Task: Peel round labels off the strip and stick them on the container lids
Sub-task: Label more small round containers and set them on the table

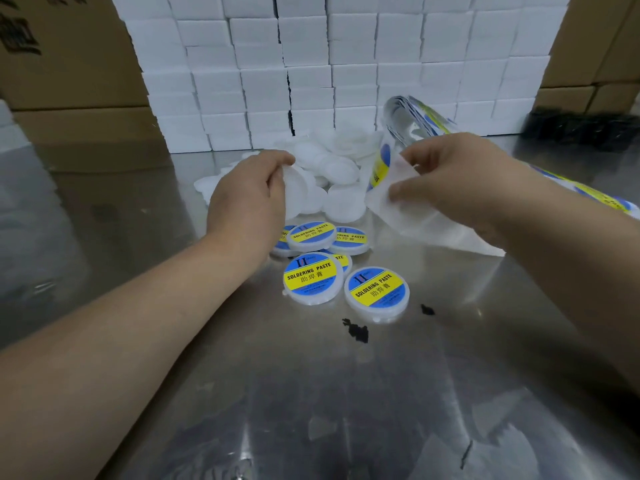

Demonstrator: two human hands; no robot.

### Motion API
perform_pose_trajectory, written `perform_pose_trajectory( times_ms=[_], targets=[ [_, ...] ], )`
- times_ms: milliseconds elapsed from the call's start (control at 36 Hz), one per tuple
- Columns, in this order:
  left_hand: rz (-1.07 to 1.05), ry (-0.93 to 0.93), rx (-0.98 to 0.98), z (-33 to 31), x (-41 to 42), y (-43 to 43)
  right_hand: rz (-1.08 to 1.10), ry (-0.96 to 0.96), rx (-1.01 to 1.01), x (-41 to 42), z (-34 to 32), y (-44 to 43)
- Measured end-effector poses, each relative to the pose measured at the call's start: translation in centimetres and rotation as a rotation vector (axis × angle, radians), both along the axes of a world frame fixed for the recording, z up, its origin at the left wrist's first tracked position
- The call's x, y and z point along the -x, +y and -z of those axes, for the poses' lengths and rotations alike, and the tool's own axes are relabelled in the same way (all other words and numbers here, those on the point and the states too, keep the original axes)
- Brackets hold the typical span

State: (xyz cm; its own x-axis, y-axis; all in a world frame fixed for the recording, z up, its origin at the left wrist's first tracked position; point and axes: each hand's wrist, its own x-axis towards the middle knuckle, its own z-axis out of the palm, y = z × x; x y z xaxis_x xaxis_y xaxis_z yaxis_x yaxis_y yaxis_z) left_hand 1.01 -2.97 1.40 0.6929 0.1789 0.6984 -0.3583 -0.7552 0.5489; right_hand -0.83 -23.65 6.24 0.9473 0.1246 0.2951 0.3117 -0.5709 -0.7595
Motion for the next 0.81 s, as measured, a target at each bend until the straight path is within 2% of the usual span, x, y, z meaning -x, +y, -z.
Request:
perform_pose_trajectory(
  times_ms=[194, 306, 528, 806],
  targets=[
    [0.147, 0.101, 0.037, -1.0, 1.8, -1.6, -0.098, -0.104, 0.132, 0.5, 0.3, 0.3],
    [0.177, 0.125, -0.055, -1.2, 2.7, -2.5, -0.168, -0.137, 0.229, 1.1, 0.4, 0.7],
    [0.220, 0.172, -0.083, -1.2, 3.5, -3.4, -0.245, -0.106, 0.156, 1.0, 1.0, 1.3],
    [0.111, 0.103, -0.342, -1.3, 3.9, -3.5, -0.276, -0.065, 0.024, 0.8, 1.5, 1.8]
  ],
)
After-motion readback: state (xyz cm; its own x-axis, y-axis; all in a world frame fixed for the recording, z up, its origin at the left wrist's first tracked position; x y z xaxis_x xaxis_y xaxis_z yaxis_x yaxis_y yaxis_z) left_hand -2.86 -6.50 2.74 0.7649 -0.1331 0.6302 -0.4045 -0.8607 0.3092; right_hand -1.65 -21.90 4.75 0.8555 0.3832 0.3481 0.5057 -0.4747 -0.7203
